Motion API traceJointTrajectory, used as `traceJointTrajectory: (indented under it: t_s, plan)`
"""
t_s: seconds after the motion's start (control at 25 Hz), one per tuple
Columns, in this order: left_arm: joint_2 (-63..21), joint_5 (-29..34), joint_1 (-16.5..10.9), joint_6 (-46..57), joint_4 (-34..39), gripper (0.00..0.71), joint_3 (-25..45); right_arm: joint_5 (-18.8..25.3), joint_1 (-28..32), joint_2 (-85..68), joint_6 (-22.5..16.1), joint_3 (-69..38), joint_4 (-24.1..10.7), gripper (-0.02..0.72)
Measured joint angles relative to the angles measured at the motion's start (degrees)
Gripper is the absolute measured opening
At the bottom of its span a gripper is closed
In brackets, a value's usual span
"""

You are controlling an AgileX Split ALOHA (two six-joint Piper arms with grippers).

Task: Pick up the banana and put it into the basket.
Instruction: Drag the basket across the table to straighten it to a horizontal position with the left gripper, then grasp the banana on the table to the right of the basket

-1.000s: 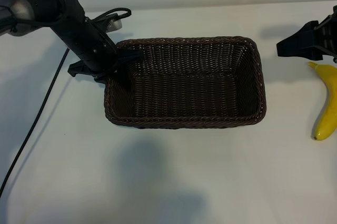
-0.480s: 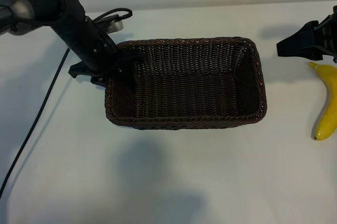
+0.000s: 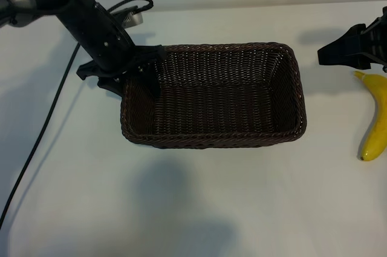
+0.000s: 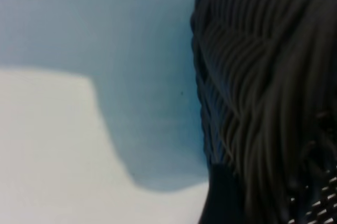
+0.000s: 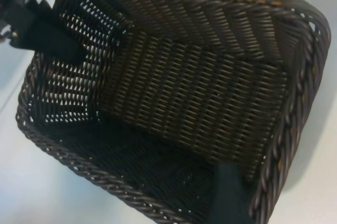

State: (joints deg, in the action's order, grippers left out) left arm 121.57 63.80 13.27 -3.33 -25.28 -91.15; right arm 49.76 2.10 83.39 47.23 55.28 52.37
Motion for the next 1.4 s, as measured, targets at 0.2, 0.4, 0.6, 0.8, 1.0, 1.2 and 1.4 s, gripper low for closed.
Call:
traceJointTrajectory:
  t_s: [0.2, 0.4, 0.6, 0.8, 1.0, 1.2, 1.4]
  plan:
    - [0.0, 3.5, 0.0, 2.61, 3.6, 0.56, -4.5, 0.0, 0.0, 0.0, 0.0, 0.0, 0.0, 0.502]
    - [-0.05, 3.5, 0.0, 3.78, 6.48, 0.56, -7.95, 0.0, 0.0, 0.0, 0.0, 0.0, 0.0, 0.502]
    - [-0.97, 3.5, 0.0, 4.57, 11.24, 0.56, -10.34, 0.0, 0.0, 0.0, 0.0, 0.0, 0.0, 0.502]
    - [-1.68, 3.5, 0.0, 7.06, 19.8, 0.56, -13.89, 0.0, 0.0, 0.0, 0.0, 0.0, 0.0, 0.502]
    - [-1.68, 3.5, -2.03, 7.38, 24.42, 0.56, -14.39, 0.0, 0.0, 0.0, 0.0, 0.0, 0.0, 0.502]
    - [-1.73, 3.5, -9.14, 7.49, 25.28, 0.56, -14.39, 0.0, 0.0, 0.0, 0.0, 0.0, 0.0, 0.502]
    - [-3.81, 3.5, -14.88, 8.27, 25.71, 0.56, -14.39, 0.06, 0.0, 0.0, 0.0, 0.0, 0.0, 0.502]
